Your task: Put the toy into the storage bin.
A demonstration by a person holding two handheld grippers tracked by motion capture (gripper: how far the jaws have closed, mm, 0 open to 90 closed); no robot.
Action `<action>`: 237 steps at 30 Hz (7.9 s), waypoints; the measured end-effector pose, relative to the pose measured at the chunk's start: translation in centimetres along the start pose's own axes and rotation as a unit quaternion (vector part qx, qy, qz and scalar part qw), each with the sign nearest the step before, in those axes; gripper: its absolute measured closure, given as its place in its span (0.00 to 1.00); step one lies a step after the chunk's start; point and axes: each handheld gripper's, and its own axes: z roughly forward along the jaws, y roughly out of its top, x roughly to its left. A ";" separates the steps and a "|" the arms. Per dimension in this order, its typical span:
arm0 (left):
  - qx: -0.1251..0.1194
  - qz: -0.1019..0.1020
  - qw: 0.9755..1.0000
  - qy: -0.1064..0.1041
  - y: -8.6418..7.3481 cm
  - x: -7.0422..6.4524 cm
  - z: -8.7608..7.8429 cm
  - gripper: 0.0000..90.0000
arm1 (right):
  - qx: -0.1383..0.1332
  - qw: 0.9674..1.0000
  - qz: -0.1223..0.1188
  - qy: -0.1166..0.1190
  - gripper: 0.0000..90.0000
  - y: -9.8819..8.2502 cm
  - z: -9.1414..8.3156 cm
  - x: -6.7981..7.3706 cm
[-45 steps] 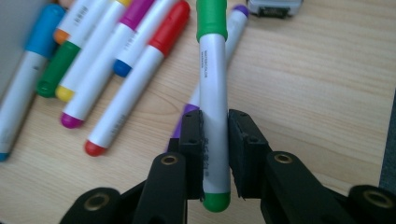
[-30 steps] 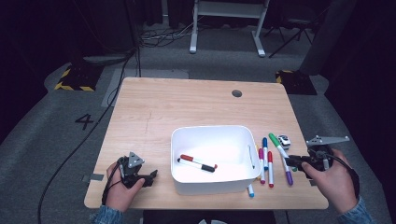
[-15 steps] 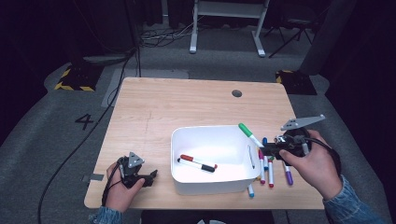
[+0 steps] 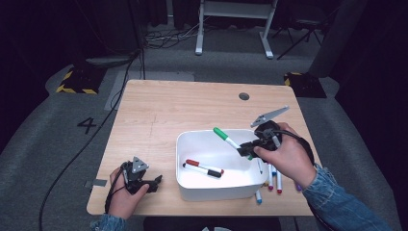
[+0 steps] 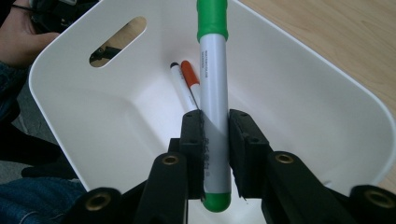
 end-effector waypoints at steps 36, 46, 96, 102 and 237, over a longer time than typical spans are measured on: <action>0.000 0.000 1.000 -0.001 0.0 0.0 0.0 0.16 | 0.126 0.992 -0.018 0.021 0.85 5.6 10.3 2.0; 0.000 0.000 1.000 -0.001 0.0 0.0 0.0 0.16 | 0.125 0.992 -0.024 0.019 0.85 6.1 11.4 2.3; 0.001 0.001 1.000 -0.003 0.0 0.0 0.0 0.16 | -0.008 1.000 0.010 -0.012 0.71 0.1 2.3 -1.2; 0.001 0.001 1.000 -0.003 0.0 0.0 0.0 0.16 | -0.033 0.998 0.034 -0.034 0.71 -2.1 -0.8 -2.6; 0.003 0.004 1.000 -0.006 0.1 0.1 0.1 0.16 | -0.027 0.996 0.076 -0.025 0.83 -5.8 -4.7 -3.0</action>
